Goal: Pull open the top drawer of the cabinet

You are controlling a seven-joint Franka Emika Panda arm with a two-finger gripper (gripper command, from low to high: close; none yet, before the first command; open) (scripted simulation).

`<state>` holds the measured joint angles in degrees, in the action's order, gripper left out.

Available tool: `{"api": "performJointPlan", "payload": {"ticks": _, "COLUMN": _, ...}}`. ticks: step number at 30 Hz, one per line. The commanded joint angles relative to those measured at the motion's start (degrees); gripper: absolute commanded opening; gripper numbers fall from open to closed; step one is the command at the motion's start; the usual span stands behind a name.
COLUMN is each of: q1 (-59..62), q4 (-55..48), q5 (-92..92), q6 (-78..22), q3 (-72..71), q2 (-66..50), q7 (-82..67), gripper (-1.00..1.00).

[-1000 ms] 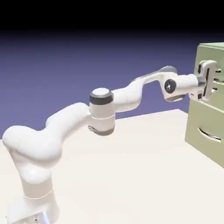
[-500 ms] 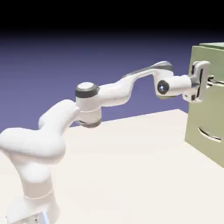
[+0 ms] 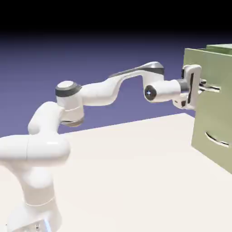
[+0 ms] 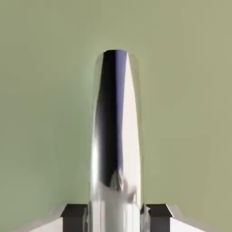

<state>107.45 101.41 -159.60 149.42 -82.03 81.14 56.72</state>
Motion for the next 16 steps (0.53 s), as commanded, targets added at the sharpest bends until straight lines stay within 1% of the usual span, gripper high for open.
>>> {"api": "performJointPlan", "payload": {"ticks": 1, "q1": -1.48, "q4": 2.08, "q5": 0.01, "q6": -0.62, "q3": 0.32, "q2": 0.00, "q7": -0.29, "gripper": -1.00}}
{"api": "performJointPlan", "payload": {"ticks": 12, "q1": -19.22, "q4": 24.91, "q5": 0.99, "q6": -5.92, "q3": 4.82, "q2": 0.50, "q7": -2.99, "gripper": -1.00}}
{"api": "performJointPlan", "payload": {"ticks": 13, "q1": -19.62, "q4": 25.38, "q5": 1.04, "q6": -6.00, "q3": 4.93, "q2": 0.52, "q7": -3.03, "gripper": -1.00}}
{"api": "performJointPlan", "payload": {"ticks": 14, "q1": -19.62, "q4": 25.38, "q5": 1.04, "q6": -6.00, "q3": 4.93, "q2": 0.52, "q7": -3.03, "gripper": 1.00}}
{"api": "performJointPlan", "payload": {"ticks": 15, "q1": -19.62, "q4": 25.38, "q5": 1.04, "q6": -6.00, "q3": 4.93, "q2": 0.52, "q7": -3.03, "gripper": 1.00}}
{"api": "performJointPlan", "payload": {"ticks": 16, "q1": -21.51, "q4": 27.45, "q5": 1.35, "q6": -6.21, "q3": 5.47, "q2": 0.67, "q7": -3.17, "gripper": 1.00}}
